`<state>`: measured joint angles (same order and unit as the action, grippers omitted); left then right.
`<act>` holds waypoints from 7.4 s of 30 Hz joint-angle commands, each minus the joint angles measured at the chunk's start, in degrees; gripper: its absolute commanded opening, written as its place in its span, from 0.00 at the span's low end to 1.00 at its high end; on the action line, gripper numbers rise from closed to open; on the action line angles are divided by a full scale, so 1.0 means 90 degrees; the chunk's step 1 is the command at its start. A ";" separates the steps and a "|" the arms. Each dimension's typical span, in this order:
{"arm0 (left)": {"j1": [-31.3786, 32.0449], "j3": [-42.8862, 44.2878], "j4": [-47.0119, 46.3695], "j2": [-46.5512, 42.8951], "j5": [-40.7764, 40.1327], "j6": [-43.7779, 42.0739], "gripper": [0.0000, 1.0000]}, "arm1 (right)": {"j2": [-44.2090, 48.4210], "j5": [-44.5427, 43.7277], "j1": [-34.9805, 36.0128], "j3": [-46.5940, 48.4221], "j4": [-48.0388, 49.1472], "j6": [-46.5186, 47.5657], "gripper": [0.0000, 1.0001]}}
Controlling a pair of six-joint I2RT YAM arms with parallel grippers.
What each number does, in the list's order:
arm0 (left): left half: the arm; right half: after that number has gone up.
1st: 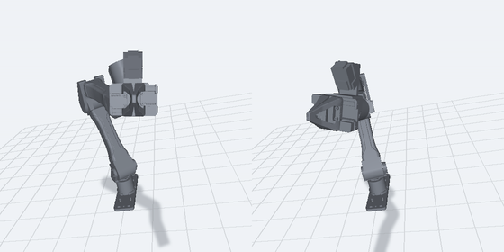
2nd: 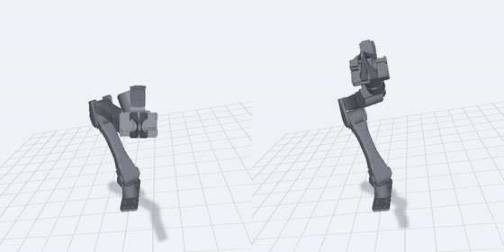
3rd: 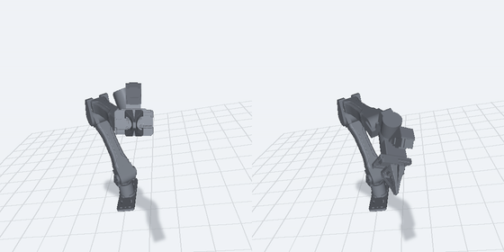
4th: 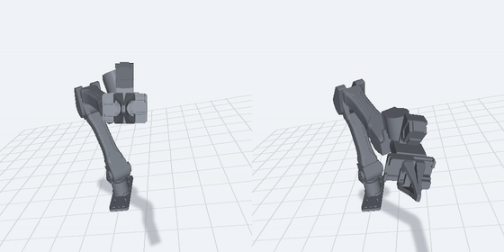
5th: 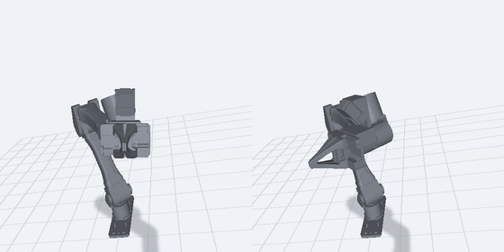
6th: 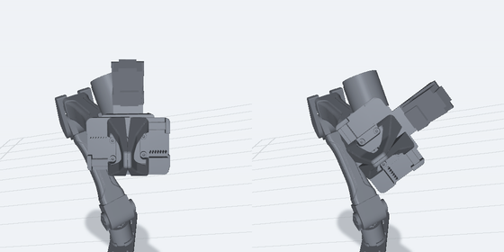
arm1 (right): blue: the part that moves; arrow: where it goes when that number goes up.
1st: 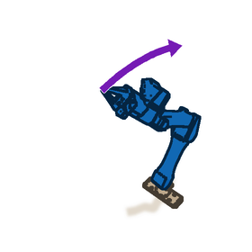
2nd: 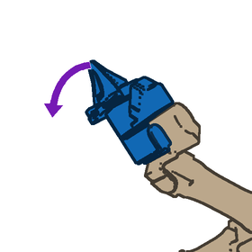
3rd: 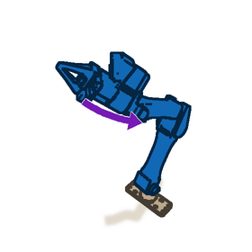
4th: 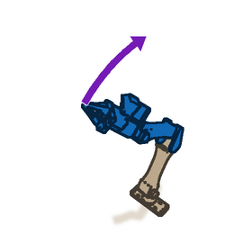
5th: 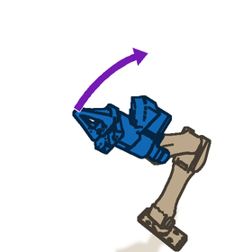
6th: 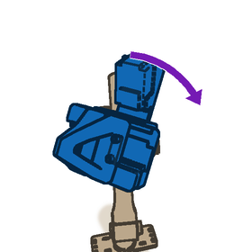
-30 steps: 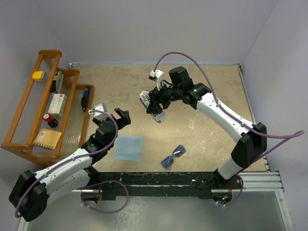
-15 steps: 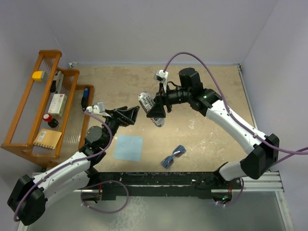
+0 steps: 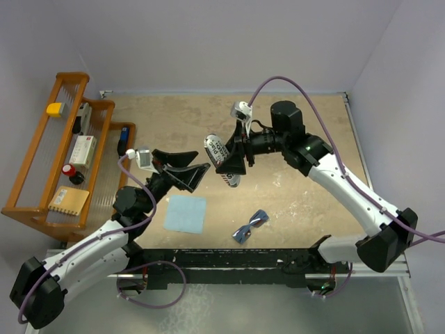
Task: Organize the sunglasses
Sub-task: Open the sunglasses case.
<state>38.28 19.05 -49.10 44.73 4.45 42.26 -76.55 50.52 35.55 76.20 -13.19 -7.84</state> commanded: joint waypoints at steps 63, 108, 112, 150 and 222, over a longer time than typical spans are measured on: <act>-0.0492 0.1364 -0.4104 0.2258 0.2952 0.1613 0.69 | 0.0345 0.1101 0.0103 -0.0154 0.0911 -0.0671 0.00; -0.0480 0.1277 -0.4837 0.2904 0.3537 0.2393 0.79 | -0.0019 0.0900 0.0112 0.0433 0.0673 -0.0554 0.00; -0.0476 0.1236 -0.4885 0.2948 0.3518 0.2386 0.80 | -0.0047 0.0975 0.0112 0.0485 0.0588 -0.0499 0.00; -0.0486 0.1341 -0.4130 0.2866 0.3641 0.2039 0.49 | 0.0115 0.1040 0.0106 0.0490 0.0450 -0.0320 0.00; -0.0480 0.0984 -0.4823 0.1651 0.4703 0.1301 0.48 | -0.2260 0.1895 -0.0517 0.0871 1.0392 -1.0779 0.00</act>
<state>32.29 29.21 -85.78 61.80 30.24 54.17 -95.13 79.35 33.26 78.22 70.59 -92.49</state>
